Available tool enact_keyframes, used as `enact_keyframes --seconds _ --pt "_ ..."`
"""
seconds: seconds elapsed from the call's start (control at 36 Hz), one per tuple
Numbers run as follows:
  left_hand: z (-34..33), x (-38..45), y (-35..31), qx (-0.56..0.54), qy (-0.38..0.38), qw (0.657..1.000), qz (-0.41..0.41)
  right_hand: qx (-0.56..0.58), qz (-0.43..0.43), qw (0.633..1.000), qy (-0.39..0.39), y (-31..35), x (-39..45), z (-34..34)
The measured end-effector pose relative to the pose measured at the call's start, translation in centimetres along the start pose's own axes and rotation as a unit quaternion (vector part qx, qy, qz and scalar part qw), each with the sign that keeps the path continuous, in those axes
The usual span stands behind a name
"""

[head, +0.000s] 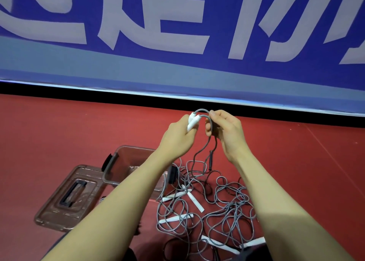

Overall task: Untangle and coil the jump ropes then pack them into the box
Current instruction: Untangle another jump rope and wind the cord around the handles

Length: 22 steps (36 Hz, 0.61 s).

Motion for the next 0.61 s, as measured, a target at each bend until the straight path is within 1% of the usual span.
enact_keyframes --seconds 0.08,0.14,0.22,0.28,0.36,0.44,0.56,0.61 --pt "0.0 -0.2 -0.6 -0.038 -0.027 0.999 0.023 -0.054 -0.013 0.998 0.017 -0.2 -0.1 -0.1" --pt "0.1 -0.1 -0.7 -0.087 -0.041 0.995 0.040 -0.107 -0.027 0.994 0.026 -0.5 -0.1 0.0" --pt "0.4 0.3 -0.7 -0.185 -0.075 0.976 0.085 -0.181 -0.057 0.981 0.042 -1.2 -0.2 0.3" --pt "0.7 0.5 -0.8 -0.241 -0.085 0.960 0.114 -0.210 -0.083 0.973 0.046 -1.6 -0.3 0.3" --pt "0.8 0.6 -0.6 -0.263 -0.077 0.955 0.113 -0.207 -0.112 0.971 0.044 -2.1 -0.3 0.2" --pt "0.6 0.5 -0.5 -0.283 -0.063 0.951 0.107 -0.212 -0.132 0.968 0.025 -2.4 -0.4 0.0" --pt "0.7 0.4 -1.1 -0.350 -0.040 0.932 0.088 -0.185 -0.132 0.974 -0.005 -2.7 -0.4 0.0" --pt "0.7 0.6 -1.0 -0.339 -0.057 0.935 0.085 -0.188 -0.135 0.973 -0.003 -2.7 -0.5 -0.1"
Point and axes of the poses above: each hand's wrist, its own x-axis towards the middle knuckle, its own z-axis out of the back of the hand, y = z × x, the point moved 1 cm from there along x, towards the middle knuckle, and after that the axes turned 14 degrees about x, right-handed, at the moved point
